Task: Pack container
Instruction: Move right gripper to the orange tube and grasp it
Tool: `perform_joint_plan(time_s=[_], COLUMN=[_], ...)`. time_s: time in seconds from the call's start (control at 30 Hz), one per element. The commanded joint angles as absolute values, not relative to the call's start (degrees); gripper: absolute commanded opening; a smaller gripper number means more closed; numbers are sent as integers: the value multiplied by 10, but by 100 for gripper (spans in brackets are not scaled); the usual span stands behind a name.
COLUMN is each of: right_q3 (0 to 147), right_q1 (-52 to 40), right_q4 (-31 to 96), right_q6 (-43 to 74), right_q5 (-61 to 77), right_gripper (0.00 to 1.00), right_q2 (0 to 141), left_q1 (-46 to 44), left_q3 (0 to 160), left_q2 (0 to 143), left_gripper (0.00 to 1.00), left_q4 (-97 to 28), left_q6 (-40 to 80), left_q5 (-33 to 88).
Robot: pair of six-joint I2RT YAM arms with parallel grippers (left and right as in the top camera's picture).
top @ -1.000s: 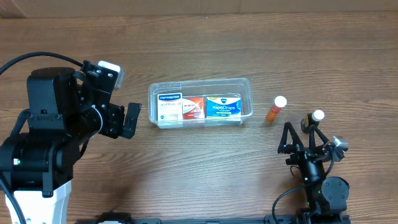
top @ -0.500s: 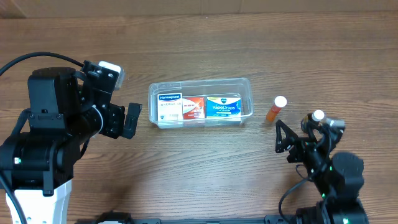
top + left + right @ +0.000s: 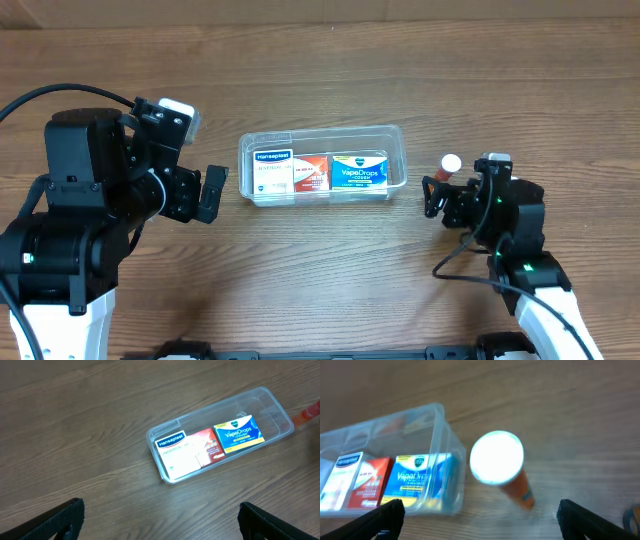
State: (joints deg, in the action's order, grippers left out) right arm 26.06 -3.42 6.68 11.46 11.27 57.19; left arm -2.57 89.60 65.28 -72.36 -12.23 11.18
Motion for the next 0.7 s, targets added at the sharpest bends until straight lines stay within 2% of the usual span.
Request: perform_joint_plan(time_s=[0.0,0.1,0.23,0.33,0.37,0.43,0.57,0.67], right_q3=[275,275,275,275,275,275,275,275], right_q1=[-34,-34,-34,-34,-35,-45,-58,-58], right_q4=[43,34,3,-15,-21,-32,-41,-42], right_q6=[104,103,100,100,99,99,100,100], right_q5=[83,84,81,82,81,81,82,81], right_gripper=[100,97,87,84,79,63,25,15], right_q2=[625,653,677,695,697,699,706,706], left_q1=[-23,-23,-23,-23,-23,-23,-23,-23], left_q3=[896,896,896,896,896,896,896,896], left_q2=[652,652,652,652,652,653,652,653], left_gripper=[100,100,100,100,100,100,100,100], left_q4=[-722,-722,-722,-722,-722,-722,-722,-722], left_q6=[-131,-131,-131,-131,-131,-131,-131,-131], left_q5=[120,120,120,120,120,120,120,120])
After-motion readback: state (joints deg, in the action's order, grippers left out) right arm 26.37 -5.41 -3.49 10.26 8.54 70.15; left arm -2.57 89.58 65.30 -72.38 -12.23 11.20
